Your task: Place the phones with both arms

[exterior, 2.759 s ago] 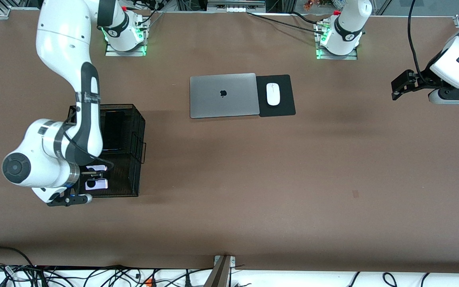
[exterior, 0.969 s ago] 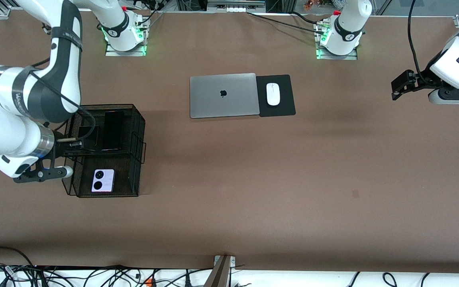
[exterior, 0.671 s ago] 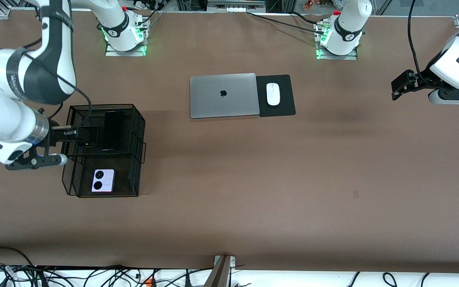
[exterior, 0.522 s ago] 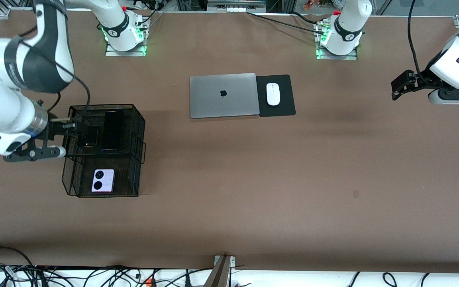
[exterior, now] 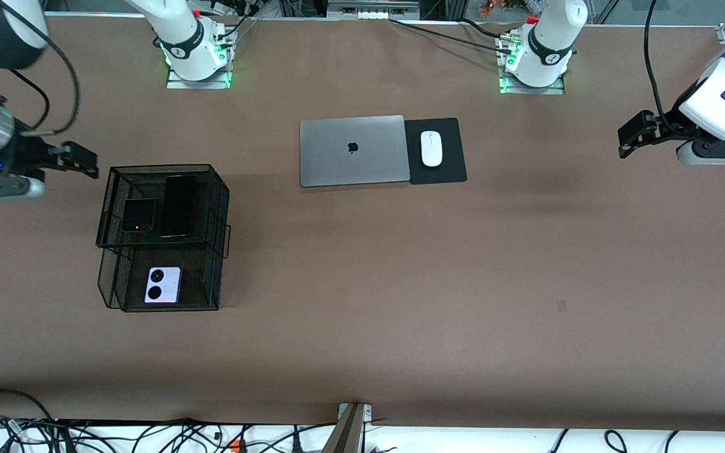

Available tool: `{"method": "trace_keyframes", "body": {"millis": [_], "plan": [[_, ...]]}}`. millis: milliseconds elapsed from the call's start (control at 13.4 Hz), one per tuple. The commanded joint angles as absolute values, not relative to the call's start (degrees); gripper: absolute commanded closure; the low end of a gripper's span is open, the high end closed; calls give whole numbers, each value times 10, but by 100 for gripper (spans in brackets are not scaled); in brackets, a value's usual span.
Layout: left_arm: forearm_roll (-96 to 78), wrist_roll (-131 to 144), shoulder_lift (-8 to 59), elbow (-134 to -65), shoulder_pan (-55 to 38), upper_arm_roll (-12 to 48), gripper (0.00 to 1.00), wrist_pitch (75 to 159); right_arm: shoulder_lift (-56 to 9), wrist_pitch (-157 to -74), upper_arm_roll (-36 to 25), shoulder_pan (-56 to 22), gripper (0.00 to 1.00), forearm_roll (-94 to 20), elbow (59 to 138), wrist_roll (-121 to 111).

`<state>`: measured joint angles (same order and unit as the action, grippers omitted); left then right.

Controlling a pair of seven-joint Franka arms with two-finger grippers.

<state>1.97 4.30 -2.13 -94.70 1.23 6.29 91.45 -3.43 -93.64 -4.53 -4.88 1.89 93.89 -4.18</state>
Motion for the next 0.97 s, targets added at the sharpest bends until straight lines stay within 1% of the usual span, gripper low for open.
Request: {"method": "trace_keyframes", "body": {"millis": [0, 224, 895], "plan": [[13, 40, -16, -931, 14, 64, 0, 902, -6, -931, 31, 38, 0, 28, 958, -37], [13, 40, -15, -931, 14, 64, 0, 902, 6, -922, 47, 67, 0, 29, 961, -34], [14, 40, -15, -931, 14, 64, 0, 901, 5, -909, 45, 66, 0, 34, 947, -31]]}}
